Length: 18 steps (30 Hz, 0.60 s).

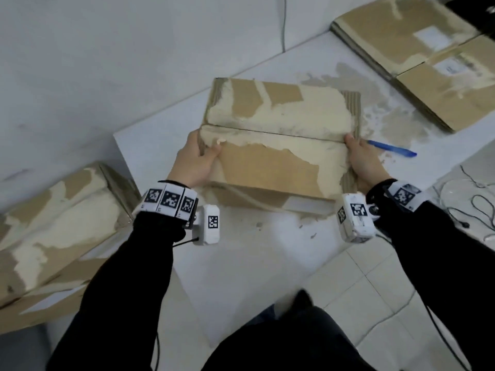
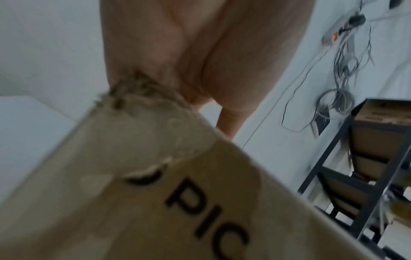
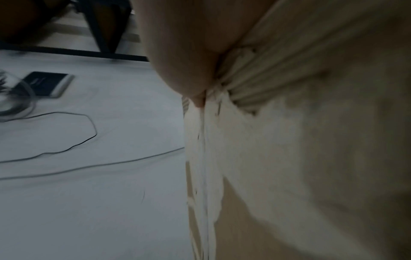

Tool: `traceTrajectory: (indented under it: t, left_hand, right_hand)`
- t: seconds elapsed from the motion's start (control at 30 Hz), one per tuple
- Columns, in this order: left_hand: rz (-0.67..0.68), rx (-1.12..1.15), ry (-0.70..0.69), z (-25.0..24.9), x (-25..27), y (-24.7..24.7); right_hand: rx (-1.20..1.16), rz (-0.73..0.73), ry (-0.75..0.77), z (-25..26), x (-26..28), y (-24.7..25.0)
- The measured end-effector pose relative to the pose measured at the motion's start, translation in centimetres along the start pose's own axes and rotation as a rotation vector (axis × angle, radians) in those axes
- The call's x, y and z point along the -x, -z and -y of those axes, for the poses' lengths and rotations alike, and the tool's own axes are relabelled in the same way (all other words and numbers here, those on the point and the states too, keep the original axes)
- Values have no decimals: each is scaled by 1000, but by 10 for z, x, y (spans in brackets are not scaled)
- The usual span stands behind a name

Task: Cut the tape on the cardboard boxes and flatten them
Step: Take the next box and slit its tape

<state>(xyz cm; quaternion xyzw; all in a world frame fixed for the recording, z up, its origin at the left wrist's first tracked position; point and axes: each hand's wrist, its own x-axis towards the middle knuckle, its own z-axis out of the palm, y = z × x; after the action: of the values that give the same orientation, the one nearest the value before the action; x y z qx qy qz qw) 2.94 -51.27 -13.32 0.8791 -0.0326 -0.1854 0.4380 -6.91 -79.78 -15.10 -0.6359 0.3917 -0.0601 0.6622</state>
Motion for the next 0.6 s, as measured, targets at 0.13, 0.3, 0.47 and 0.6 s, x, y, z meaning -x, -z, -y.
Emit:
traceTrajectory:
  t: [0.13, 0.3, 0.47, 0.6]
  left_hand:
    - [-35, -173, 29, -15, -5, -6]
    - [-360, -324, 12, -46, 39, -29]
    - [-203, -27, -106, -93, 102, -142]
    - [-68, -180, 27, -88, 83, -175]
  right_hand:
    - [-68, 62, -14, -13, -10, 10]
    - [-114, 187, -160, 3, -38, 42]
    - [36, 328, 50, 41, -80, 57]
    - [137, 376, 130, 33, -90, 69]
